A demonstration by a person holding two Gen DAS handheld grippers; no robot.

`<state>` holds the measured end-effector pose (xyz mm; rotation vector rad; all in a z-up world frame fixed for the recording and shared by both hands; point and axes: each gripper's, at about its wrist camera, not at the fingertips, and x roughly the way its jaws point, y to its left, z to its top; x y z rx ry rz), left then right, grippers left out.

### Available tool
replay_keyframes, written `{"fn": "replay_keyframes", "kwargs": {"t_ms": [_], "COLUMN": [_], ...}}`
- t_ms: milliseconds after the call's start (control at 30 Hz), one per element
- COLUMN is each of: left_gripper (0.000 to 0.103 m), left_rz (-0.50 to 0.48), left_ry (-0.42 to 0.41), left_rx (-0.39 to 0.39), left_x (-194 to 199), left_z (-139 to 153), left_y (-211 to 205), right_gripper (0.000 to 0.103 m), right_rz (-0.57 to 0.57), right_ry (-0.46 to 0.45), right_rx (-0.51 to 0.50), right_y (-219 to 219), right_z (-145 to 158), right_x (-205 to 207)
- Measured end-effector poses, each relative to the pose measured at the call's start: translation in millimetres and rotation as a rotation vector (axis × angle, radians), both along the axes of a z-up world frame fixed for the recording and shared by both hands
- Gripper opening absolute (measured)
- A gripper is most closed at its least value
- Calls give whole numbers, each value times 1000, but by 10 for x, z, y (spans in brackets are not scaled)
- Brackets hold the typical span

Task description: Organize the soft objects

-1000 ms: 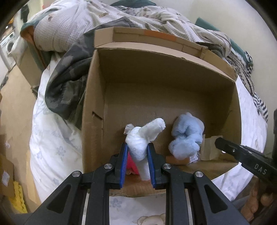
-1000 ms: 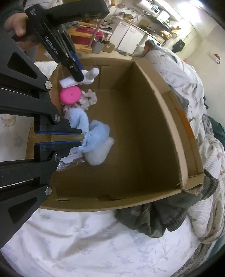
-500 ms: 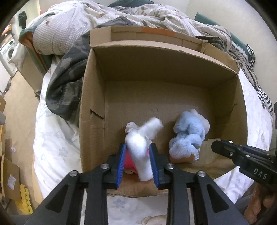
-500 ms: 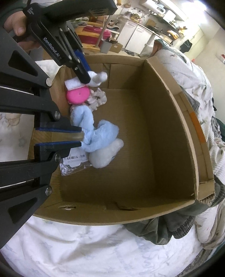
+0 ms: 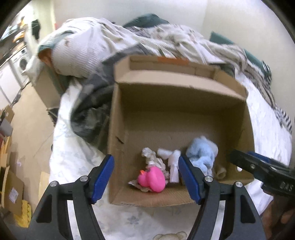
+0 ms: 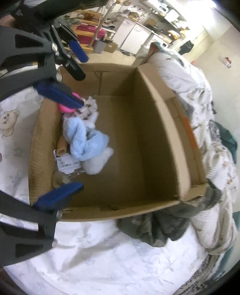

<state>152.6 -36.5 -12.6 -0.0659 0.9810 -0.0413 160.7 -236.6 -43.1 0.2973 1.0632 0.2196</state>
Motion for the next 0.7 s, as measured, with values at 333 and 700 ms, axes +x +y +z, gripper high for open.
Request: {"fn": "replay_keyframes", "kwargs": {"t_ms": [333,700], "left_gripper": [69,102], "left_rz": [61,83], "left_ry": [-155,-201], "left_rx": [4,-24], "left_x": [-257,-827], "left_z": [530,696], "left_y": [307,538], "right_gripper": [103,103], "right_rz": [-64,-60], "right_ry": [-145,-257], "right_rx": [-14,-67], "right_y": [-159,-87], "right_z": [481,862], "right_x": [-211,-794]}}
